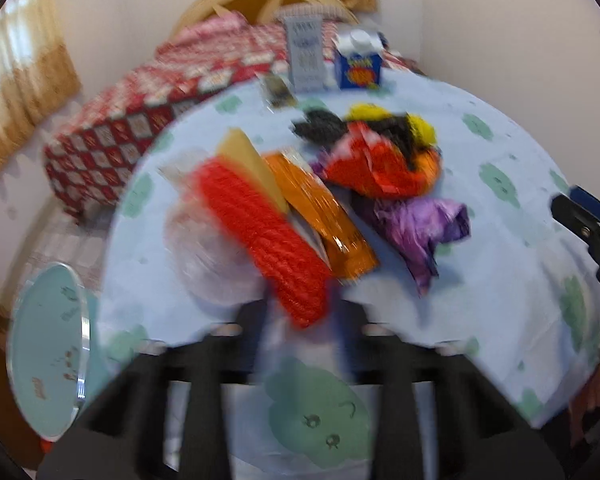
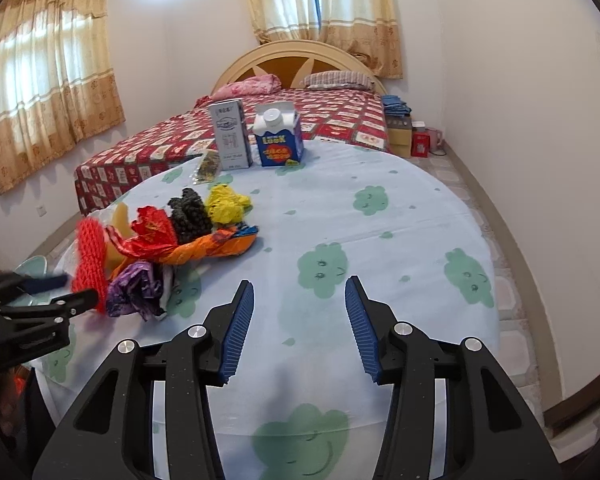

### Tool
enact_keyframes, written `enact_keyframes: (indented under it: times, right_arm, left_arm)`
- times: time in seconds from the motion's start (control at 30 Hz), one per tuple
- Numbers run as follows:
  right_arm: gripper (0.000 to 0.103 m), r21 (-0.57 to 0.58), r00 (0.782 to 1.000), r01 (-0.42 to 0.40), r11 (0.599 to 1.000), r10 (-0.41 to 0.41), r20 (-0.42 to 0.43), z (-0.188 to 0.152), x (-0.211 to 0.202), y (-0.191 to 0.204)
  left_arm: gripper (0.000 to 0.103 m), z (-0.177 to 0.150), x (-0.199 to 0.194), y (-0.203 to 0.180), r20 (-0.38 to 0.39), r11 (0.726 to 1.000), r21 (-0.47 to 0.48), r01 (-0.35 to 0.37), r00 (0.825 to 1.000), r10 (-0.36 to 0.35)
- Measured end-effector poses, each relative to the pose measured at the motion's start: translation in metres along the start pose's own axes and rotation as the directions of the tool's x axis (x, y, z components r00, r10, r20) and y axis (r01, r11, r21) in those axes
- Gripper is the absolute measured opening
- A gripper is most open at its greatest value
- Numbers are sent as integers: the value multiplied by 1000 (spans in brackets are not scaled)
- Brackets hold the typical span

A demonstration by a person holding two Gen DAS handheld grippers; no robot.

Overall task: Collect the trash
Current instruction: 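Grasp the orange mesh bag with the left tool while the right grasps the purple bag, then hold the orange mesh bag over the basin while the right tool lifts the purple bag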

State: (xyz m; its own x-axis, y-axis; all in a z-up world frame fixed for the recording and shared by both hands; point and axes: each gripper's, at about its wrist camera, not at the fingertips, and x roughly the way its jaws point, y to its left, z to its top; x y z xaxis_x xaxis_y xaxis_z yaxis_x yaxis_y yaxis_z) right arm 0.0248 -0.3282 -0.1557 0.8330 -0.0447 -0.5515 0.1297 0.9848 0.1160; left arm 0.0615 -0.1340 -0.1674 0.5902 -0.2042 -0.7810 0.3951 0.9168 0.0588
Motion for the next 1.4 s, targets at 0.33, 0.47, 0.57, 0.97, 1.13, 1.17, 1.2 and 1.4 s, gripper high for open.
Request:
enact_keyframes:
  times: [0.33,0.47,0.57,0.97,1.13,1.17,1.2,1.4]
  right_arm:
    - [48,-29,995,-97,995,96,-6,10,3,38]
    - [48,-49,988,-153,987,151,-34,16,13,66]
    - [48,-61,982,-178,982,174,-76,17,26,86]
    - [11,-75,951,-278,958,263,-162,16,31,116]
    - [11,-108,950,-308,945,300,-89,25,11,128]
    - [11,-112,949,-313,943,305,-84,27,10,130]
    - [11,-119,947,-318,940,312,-72,29,8,133]
    - [10,-171,943,-328,929,332,-5,34,-9,148]
  left_arm:
    - [10,-6,-63,41,107,999,27,-30,994,27]
    - [10,-15,-79,70,124,993,22,-112,986,109]
    - [10,-25,-85,93,114,989,9,-150,982,148]
    - [10,-47,-99,148,104,978,-59,-198,974,203]
    - [10,-44,-114,152,148,979,-61,-193,968,201]
    - [10,-44,-116,152,151,979,-64,-194,968,201]
    - [10,-43,-117,154,153,979,-67,-194,967,203]
    - [10,-44,-121,163,156,975,-87,-204,964,215]
